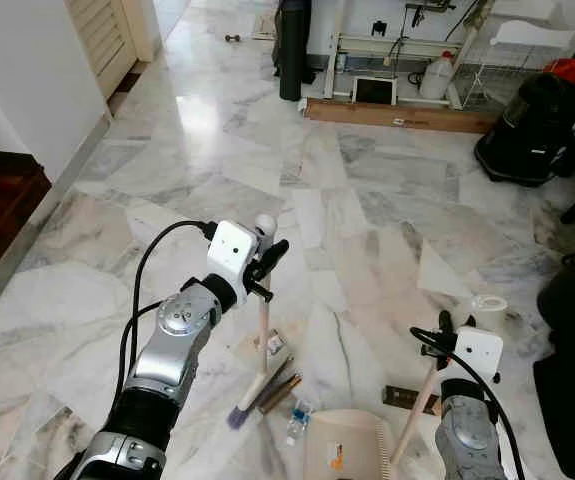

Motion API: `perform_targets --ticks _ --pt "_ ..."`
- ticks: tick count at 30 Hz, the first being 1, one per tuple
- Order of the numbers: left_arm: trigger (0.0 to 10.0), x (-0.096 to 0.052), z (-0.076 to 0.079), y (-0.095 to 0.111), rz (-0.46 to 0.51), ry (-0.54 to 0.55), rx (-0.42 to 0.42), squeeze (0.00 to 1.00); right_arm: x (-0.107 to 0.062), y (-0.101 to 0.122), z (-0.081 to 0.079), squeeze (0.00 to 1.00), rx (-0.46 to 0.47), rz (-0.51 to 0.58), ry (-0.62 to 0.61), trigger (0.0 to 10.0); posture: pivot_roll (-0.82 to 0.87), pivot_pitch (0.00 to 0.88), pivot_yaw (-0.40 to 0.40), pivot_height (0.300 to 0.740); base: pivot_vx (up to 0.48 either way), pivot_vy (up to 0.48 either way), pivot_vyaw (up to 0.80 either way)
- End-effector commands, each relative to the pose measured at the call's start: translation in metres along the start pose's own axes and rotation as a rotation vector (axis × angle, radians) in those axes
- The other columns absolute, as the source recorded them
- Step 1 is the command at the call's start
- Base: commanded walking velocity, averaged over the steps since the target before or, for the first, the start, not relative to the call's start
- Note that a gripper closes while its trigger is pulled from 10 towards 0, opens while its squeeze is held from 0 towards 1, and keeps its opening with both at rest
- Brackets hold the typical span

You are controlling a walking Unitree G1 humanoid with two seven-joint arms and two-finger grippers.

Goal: Sweep floor

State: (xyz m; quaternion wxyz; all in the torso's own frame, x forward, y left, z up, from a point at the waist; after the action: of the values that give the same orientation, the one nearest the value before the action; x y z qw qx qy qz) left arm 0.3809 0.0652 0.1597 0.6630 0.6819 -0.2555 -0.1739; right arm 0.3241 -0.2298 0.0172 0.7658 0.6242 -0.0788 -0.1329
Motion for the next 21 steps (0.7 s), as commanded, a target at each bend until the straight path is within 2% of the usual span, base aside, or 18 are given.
perform_targets --ticks 1,6,10,21 --pt "10.0 0.002 0.005 0.001 0.004 -0.028 0.027 0.0 -0.009 -0.018 -0.001 0.0 -0.012 -0.07 0.013 10.0 0.1 0.154 -0.032 0.74 0.0 0.0 0.0" --pt "10.0 0.001 0.007 0.009 0.041 -0.031 0.033 0.0 -0.009 -0.019 0.0 0.0 -0.013 -0.07 0.011 10.0 0.1 0.154 -0.032 0.74 0.0 0.0 0.0" --pt "10.0 -0.002 0.015 0.024 0.095 -0.073 0.028 0.0 -0.009 -0.019 0.001 0.0 -0.014 -0.071 0.009 10.0 0.1 0.154 -0.032 0.74 0.0 0.0 0.0" --pt "10.0 -0.008 0.02 0.007 0.025 -0.107 0.037 0.0 -0.009 -0.018 0.0 0.0 -0.014 -0.068 0.011 10.0 0.1 0.154 -0.033 0.74 0.0 0.0 0.0"
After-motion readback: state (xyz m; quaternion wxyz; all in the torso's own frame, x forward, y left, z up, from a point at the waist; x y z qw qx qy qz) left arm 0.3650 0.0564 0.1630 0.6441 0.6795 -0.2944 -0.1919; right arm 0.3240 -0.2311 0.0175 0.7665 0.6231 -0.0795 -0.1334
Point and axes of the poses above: a point about 5 cm out from each wrist's last joint towards the gripper, its own x axis pointing out of the wrist towards the gripper, its own y axis along the axis of the wrist's last joint, z = x × y, the point moved 6 cm from there along x, pointing out of the wrist towards the gripper, and after that the axes turned 7 degrees about -x, right-handed, at the moved point
